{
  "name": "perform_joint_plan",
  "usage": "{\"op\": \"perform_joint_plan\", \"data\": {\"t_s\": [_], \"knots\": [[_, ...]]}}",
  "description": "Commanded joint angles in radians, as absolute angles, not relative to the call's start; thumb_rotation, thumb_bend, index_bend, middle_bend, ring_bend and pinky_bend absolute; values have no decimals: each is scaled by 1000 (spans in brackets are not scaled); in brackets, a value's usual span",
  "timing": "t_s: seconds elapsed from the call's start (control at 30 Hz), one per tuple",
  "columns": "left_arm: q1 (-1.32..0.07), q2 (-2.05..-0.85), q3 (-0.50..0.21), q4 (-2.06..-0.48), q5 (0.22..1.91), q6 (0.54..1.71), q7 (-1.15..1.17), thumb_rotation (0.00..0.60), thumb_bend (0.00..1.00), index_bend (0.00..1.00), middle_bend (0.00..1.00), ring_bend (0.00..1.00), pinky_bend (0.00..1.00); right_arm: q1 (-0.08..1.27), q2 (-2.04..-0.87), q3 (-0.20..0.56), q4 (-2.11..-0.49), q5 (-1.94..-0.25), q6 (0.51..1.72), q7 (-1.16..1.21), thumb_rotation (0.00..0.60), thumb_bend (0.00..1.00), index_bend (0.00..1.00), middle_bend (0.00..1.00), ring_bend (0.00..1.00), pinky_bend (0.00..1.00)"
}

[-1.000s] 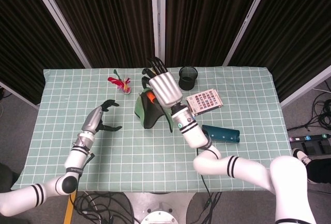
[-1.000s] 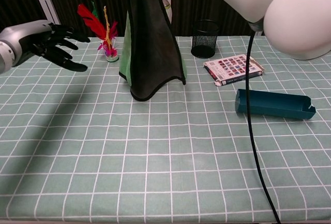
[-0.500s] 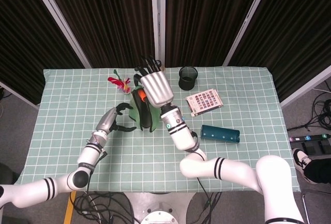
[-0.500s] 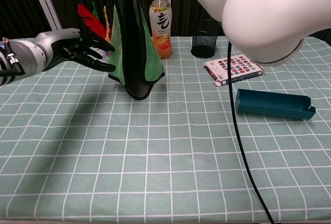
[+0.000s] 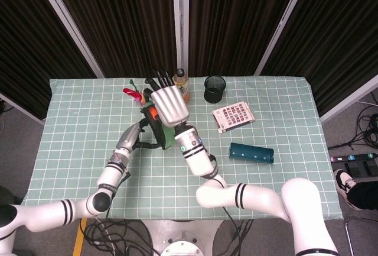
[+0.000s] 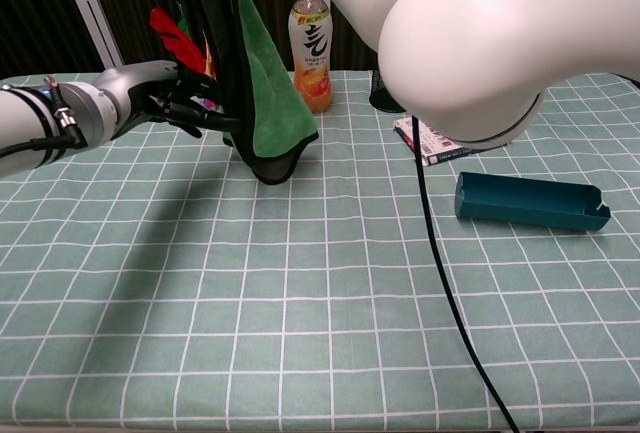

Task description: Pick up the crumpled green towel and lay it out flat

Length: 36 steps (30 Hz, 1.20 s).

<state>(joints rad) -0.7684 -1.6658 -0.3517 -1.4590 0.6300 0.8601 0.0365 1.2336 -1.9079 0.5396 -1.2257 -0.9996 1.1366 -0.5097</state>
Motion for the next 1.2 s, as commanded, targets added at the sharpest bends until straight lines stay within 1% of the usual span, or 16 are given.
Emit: {"op": "perform_joint_plan", "data": {"t_s": [0.03, 0.13, 0.23, 0.3, 0.4, 0.43, 0.5, 0.73, 0.87, 1.0, 1.2], "knots": [[-776, -1682, -351, -1442, 608, 867, 43, 439, 18, 329, 235, 188, 263, 1228, -1903, 535, -1236, -1000, 1141, -509, 600, 447, 690, 252, 0, 0], [-777, -1695, -355, -1426, 594, 872, 41, 451, 18, 330, 235, 188, 264, 1218, -1893, 527, -1254, -998, 1136, -501, 600, 449, 689, 250, 0, 0], [-773, -1704, -359, -1415, 587, 880, 33, 492, 20, 338, 235, 188, 264, 1204, -1878, 517, -1267, -1002, 1134, -491, 600, 448, 689, 249, 0, 0], [-767, -1713, -369, -1407, 582, 883, 14, 513, 25, 360, 235, 188, 265, 1192, -1869, 518, -1282, -991, 1126, -471, 600, 447, 689, 249, 0, 0], [-762, -1722, -383, -1399, 575, 875, -11, 587, 60, 453, 250, 188, 265, 1181, -1857, 519, -1294, -981, 1118, -457, 600, 447, 689, 249, 0, 0], [-760, -1725, -386, -1397, 577, 876, -18, 596, 71, 474, 258, 188, 265, 1178, -1854, 517, -1297, -981, 1117, -454, 600, 448, 690, 249, 0, 0], [-756, -1735, -392, -1390, 588, 882, -33, 600, 110, 530, 284, 189, 265, 1171, -1846, 517, -1309, -978, 1114, -443, 600, 449, 690, 249, 0, 0], [-735, -1757, -404, -1375, 639, 904, -82, 600, 235, 654, 356, 221, 265, 1134, -1810, 503, -1369, -979, 1111, -400, 600, 450, 689, 246, 0, 0], [-716, -1758, -408, -1376, 673, 910, -117, 600, 342, 735, 415, 241, 265, 1104, -1779, 487, -1419, -989, 1116, -380, 600, 450, 688, 243, 0, 0], [-694, -1734, -403, -1400, 715, 905, -143, 600, 418, 786, 443, 241, 265, 1068, -1744, 470, -1468, -1002, 1119, -347, 600, 448, 687, 243, 0, 0], [-655, -1663, -381, -1460, 798, 906, -162, 600, 458, 807, 452, 241, 265, 1016, -1682, 448, -1527, -1024, 1119, -297, 600, 449, 688, 243, 0, 0]]}}
